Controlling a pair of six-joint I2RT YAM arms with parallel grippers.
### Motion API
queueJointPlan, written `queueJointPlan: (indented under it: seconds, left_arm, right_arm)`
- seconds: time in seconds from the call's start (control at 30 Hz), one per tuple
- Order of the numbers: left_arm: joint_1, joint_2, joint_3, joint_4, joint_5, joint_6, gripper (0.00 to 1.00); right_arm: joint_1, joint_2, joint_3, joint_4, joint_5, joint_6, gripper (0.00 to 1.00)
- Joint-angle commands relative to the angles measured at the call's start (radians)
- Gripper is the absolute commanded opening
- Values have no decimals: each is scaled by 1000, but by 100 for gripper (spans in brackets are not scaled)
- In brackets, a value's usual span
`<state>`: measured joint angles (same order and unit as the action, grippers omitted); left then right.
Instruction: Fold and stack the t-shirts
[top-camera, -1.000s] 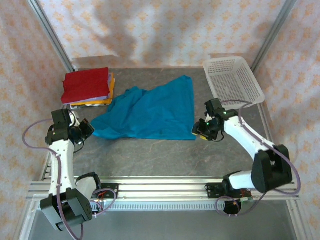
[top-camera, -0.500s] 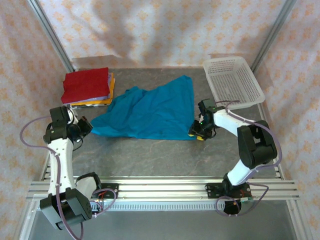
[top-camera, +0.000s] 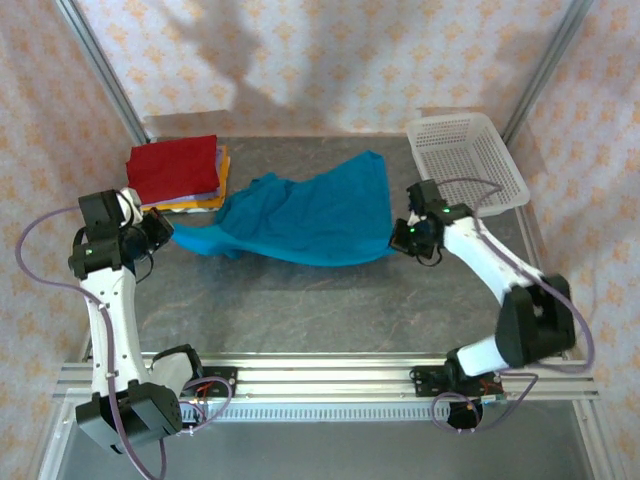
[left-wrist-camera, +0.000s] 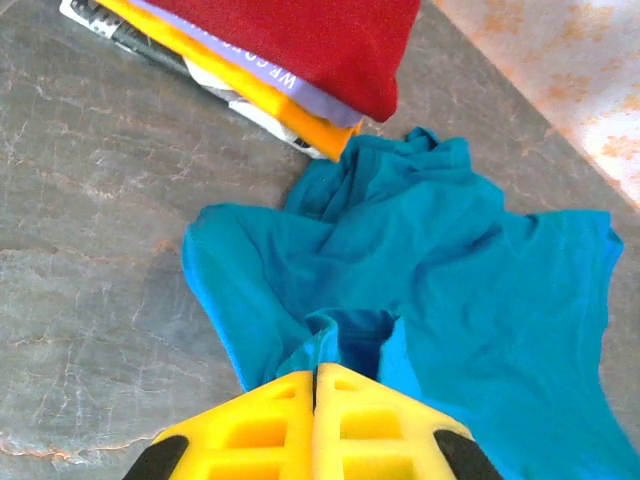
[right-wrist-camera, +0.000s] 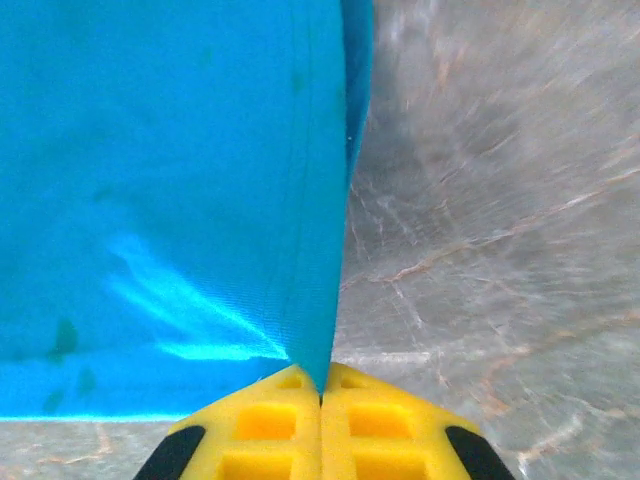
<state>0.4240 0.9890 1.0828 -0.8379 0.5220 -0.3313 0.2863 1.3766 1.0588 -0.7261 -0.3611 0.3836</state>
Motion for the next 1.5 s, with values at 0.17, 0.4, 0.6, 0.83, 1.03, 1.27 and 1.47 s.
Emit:
queueJointPlan:
  seconds: [0.17, 0.4, 0.6, 0.83, 1.03, 1.27, 1.47]
  left_arm:
    - [-23, -14, 118, -125, 104, 17, 0]
    - [-120, -4, 128, -111, 135, -37, 0]
    - [-271, -9, 92, -22, 77, -130, 0]
    - [-743, 10, -81, 125, -158, -333, 0]
    - [-1070, 14, -300, 280, -324, -553, 0]
    - [-1249, 112, -403, 342, -343, -664, 0]
    - [-1323, 197, -387, 285, -363, -691, 0]
  right_arm:
    - [-115, -270, 145, -273, 144, -24, 0]
    - [-124, -266, 231, -302, 144, -35, 0]
    - [-124, -252, 232, -256, 109, -17, 0]
    - [-135, -257, 158, -256, 158, -22, 0]
    - [-150, -279, 57, -201, 151, 0, 0]
    - [-150, -265, 28, -175, 130, 3, 0]
    - [-150, -253, 26, -177, 102, -1, 0]
